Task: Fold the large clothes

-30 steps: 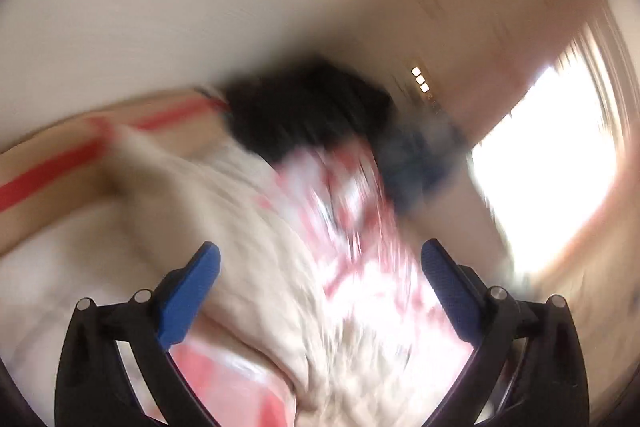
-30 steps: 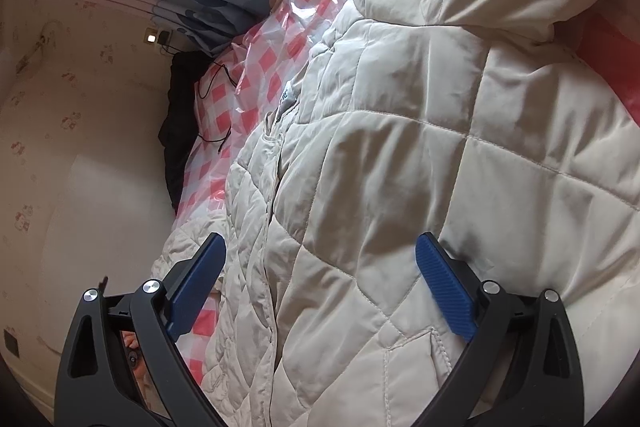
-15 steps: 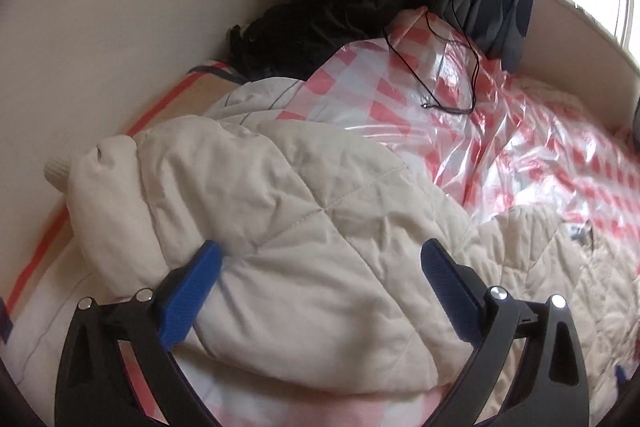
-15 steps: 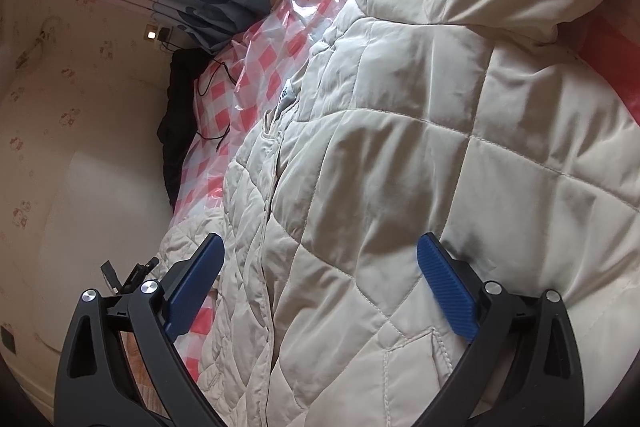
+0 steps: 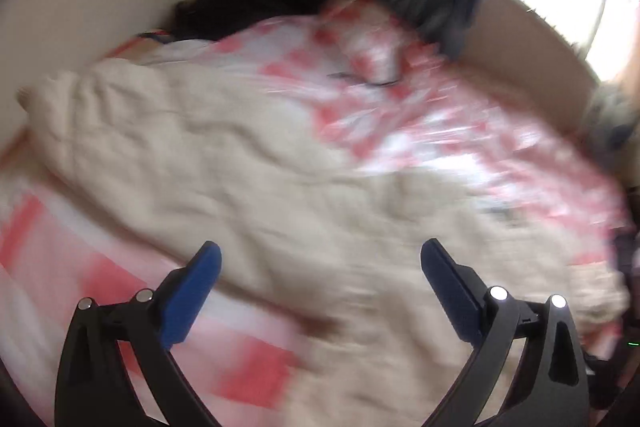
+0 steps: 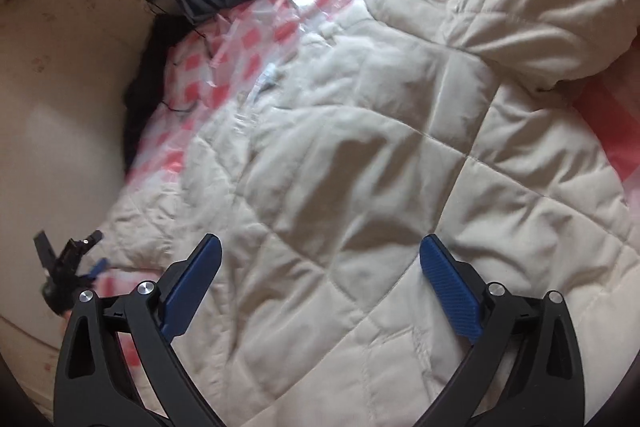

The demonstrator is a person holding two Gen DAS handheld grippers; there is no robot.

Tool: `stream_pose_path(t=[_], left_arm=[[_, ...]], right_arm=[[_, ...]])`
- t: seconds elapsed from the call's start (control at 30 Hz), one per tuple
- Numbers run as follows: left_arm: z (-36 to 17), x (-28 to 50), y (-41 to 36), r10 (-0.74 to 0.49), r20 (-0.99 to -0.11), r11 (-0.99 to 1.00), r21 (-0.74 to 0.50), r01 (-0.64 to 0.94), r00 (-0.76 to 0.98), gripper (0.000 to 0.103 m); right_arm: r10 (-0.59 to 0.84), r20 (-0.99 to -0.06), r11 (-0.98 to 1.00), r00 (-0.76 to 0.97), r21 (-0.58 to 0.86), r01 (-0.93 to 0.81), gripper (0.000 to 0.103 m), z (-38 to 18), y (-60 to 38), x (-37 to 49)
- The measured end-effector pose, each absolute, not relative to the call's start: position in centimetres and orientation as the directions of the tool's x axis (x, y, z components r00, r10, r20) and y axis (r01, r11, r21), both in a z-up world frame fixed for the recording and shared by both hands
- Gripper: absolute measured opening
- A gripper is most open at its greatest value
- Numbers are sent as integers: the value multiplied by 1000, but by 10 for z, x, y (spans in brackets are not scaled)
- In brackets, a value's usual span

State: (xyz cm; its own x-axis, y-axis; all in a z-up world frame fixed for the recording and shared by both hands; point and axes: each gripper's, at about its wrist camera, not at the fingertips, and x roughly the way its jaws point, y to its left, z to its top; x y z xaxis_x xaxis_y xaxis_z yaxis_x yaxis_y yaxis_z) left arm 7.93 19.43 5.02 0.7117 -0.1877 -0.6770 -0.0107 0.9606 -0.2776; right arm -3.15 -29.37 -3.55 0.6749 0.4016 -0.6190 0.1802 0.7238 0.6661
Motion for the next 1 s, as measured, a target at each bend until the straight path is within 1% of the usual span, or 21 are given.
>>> stream_pose_path(t=[0.1, 0.13, 0.2, 0.3, 0.4, 0.47, 0.5, 0.57, 0.6, 0.7, 0.9, 0.93, 0.97, 1.0], left_arm=[[58, 37, 128, -328, -579, 929, -342, 143, 746, 96], [57, 28, 107, -368, -562, 917, -351, 190, 741, 96], [50, 13, 61, -427, -546, 898, -347, 270, 721, 96], [38, 14, 13, -490, -569, 871, -344, 350, 661, 96], [27, 11, -2, -516, -561, 856, -363, 368, 647, 96], [19, 16, -2, -509, -594, 859, -388, 333, 623, 96], [16, 23, 2, -520, -607, 851, -427, 305, 601, 96], [12, 29, 7, -535, -602, 837, -471, 278, 593, 96], [12, 29, 7, -528, -600, 841, -468, 272, 601, 96], [16, 30, 5, -503, -606, 859, -431, 277, 617, 96], [11, 28, 6, -498, -630, 864, -417, 280, 596, 96], [9, 28, 7, -496, -635, 865, -415, 281, 592, 96], [8, 28, 8, -492, -640, 868, -409, 280, 591, 96], [7, 27, 9, -485, -645, 873, -401, 279, 591, 96]], right_arm=[[342, -546, 738, 765, 660, 140, 96, 5, -327, -66], [331, -523, 729, 785, 670, 139, 96, 15, -344, -77], [296, -497, 683, 816, 707, 183, 96, 25, -392, -103], [203, -529, 622, 824, 720, 309, 96, 23, -482, -131], [171, -514, 509, 841, 777, 371, 96, 14, -567, -141], [180, -490, 444, 853, 814, 374, 96, 5, -608, -133], [190, -477, 413, 858, 832, 371, 96, -1, -626, -125], [203, -455, 371, 867, 855, 362, 96, -11, -649, -109], [204, -443, 349, 873, 866, 358, 96, -16, -658, -100], [162, -454, 302, 876, 868, 394, 96, -30, -675, -80], [133, -424, 337, 896, 869, 361, 95, -41, -700, -50], [131, -422, 344, 897, 868, 358, 88, -42, -703, -44], [133, -411, 342, 902, 873, 348, 78, -44, -708, -40], [140, -399, 330, 906, 881, 338, 73, -46, -710, -36]])
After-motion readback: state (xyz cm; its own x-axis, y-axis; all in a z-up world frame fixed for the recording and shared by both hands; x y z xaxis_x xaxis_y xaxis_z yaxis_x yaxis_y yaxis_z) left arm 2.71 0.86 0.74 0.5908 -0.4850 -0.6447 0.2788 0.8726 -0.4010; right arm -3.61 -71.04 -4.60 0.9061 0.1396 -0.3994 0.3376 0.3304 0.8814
